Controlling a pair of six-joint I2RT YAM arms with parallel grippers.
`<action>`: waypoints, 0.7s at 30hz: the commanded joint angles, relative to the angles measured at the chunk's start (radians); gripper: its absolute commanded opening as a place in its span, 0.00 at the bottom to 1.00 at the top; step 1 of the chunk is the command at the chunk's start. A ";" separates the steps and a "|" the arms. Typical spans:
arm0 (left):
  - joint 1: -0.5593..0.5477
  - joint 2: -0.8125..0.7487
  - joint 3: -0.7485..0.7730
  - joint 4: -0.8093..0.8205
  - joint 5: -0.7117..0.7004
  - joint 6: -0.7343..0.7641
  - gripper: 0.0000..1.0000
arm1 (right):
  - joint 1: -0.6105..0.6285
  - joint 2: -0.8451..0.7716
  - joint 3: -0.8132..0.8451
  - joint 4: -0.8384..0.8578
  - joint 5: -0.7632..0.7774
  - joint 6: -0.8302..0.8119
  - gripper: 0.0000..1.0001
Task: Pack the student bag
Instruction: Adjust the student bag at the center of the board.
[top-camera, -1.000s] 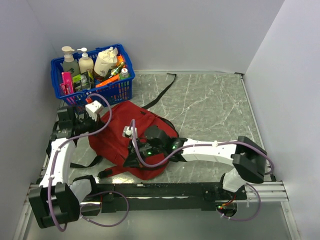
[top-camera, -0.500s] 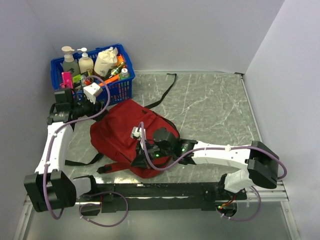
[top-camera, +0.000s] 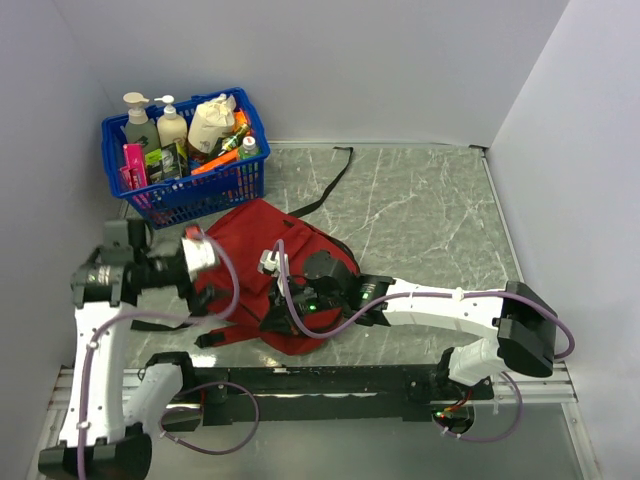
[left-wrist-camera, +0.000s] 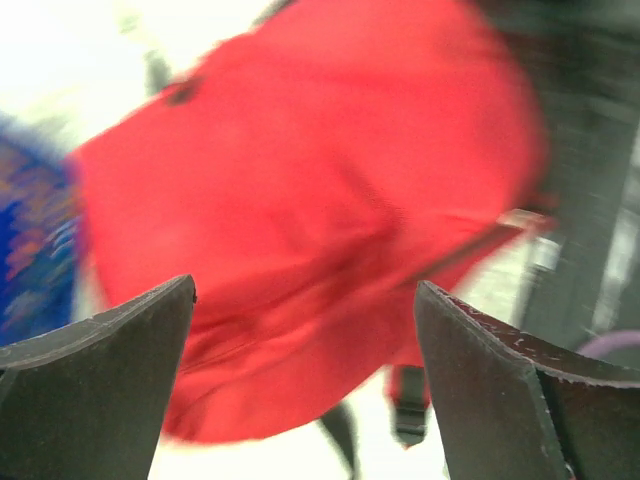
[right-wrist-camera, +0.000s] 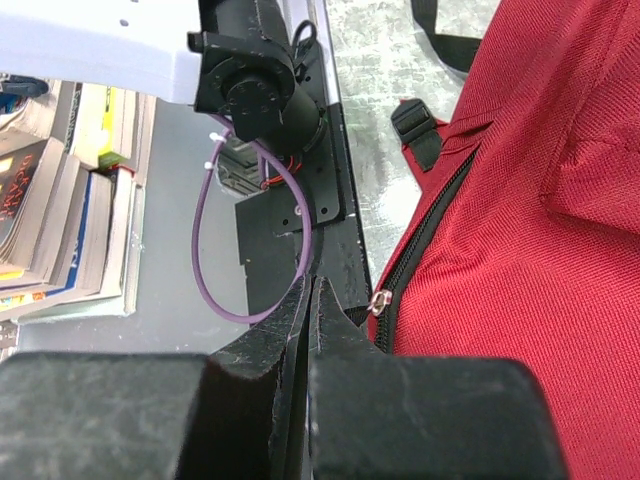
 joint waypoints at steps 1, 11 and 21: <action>-0.079 -0.080 -0.164 -0.190 0.158 0.306 0.92 | -0.003 -0.021 0.014 0.068 -0.034 0.010 0.00; -0.277 -0.136 -0.393 0.307 0.144 0.005 0.76 | -0.015 -0.030 -0.008 0.113 -0.074 0.043 0.00; -0.499 -0.061 -0.462 0.359 -0.029 0.061 0.27 | -0.040 -0.039 -0.023 0.118 -0.100 0.053 0.00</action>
